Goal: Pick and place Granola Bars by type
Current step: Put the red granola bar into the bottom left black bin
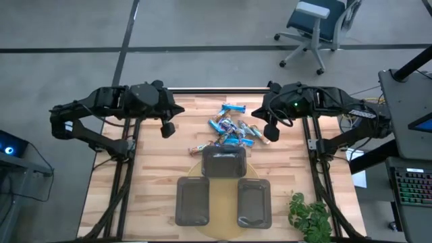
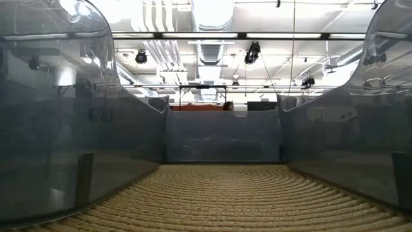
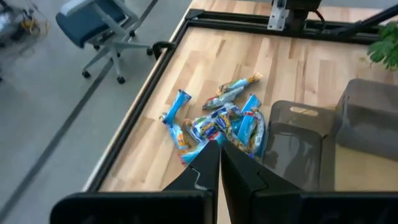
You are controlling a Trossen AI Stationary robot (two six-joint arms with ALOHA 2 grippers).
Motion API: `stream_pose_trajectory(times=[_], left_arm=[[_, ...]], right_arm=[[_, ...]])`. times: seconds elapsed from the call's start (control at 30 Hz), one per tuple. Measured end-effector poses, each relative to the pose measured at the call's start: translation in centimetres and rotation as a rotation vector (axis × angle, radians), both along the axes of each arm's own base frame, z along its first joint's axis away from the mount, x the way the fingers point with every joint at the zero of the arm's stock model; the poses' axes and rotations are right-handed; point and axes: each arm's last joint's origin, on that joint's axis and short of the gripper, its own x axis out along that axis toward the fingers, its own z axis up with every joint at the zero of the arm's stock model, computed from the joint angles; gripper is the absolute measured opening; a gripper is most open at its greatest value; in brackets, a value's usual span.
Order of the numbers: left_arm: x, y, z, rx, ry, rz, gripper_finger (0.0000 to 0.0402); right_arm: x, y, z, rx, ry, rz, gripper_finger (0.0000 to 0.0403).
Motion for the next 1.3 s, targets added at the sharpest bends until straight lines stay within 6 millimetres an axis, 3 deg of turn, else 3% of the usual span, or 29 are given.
stream_pose_trajectory(times=[0.33,0.6,0.87,1.1,1.3], left_arm=[[0.1,0.0,-0.2,-0.029,0.009,0.023,0.0011],[0.2,0.1,-0.6,-0.041,0.041,0.053,0.0118],[1.8,0.2,-1.9,-0.024,0.136,0.065,0.0214],[2.4,0.2,-3.6,-0.019,0.308,0.053,0.0226],[1.6,0.1,-3.7,-0.056,0.351,0.02,0.0226]], right_arm=[[-0.2,0.0,0.1,0.0,-0.005,0.0,0.0009],[-0.2,0.0,0.1,0.0,-0.006,0.0,0.0008],[-0.2,0.0,0.1,0.011,-0.01,-0.008,0.0009],[-0.2,0.0,0.1,0.019,-0.012,-0.013,0.0008],[-0.2,0.0,0.1,0.021,-0.012,-0.015,0.0008]])
